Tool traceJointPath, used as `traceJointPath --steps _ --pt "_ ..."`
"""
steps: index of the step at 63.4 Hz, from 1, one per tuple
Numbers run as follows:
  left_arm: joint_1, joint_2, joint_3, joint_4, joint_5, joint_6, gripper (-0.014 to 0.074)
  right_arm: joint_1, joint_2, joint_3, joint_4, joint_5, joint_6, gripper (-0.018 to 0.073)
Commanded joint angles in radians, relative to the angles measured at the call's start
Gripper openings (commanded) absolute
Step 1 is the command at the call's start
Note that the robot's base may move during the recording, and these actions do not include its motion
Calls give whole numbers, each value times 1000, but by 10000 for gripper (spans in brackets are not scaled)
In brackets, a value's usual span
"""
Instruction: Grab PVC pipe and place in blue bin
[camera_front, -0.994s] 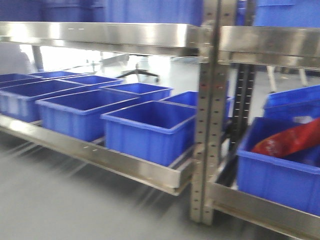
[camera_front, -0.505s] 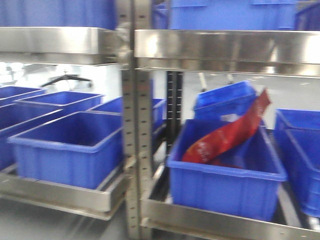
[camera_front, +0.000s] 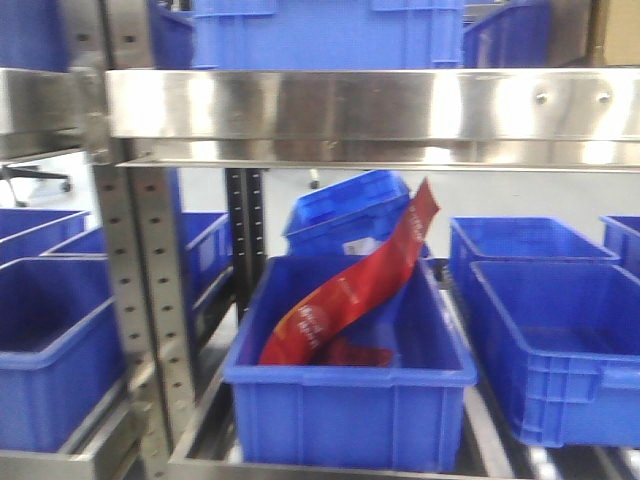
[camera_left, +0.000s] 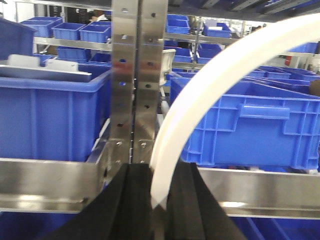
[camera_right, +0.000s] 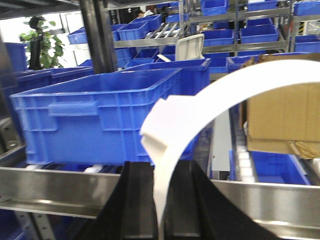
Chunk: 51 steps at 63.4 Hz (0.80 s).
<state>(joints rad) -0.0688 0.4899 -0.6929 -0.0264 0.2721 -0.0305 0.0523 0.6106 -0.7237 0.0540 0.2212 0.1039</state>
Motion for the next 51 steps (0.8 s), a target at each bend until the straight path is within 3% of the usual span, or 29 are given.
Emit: traceJointPath --steps 1,51 --pt "-8 -7 0 -5 -28 -3 -111 0 -6 3 -6 -26 -2 -168" --pt "-8 -7 0 -5 -28 -3 -111 0 -6 3 -6 -26 -2 -168"
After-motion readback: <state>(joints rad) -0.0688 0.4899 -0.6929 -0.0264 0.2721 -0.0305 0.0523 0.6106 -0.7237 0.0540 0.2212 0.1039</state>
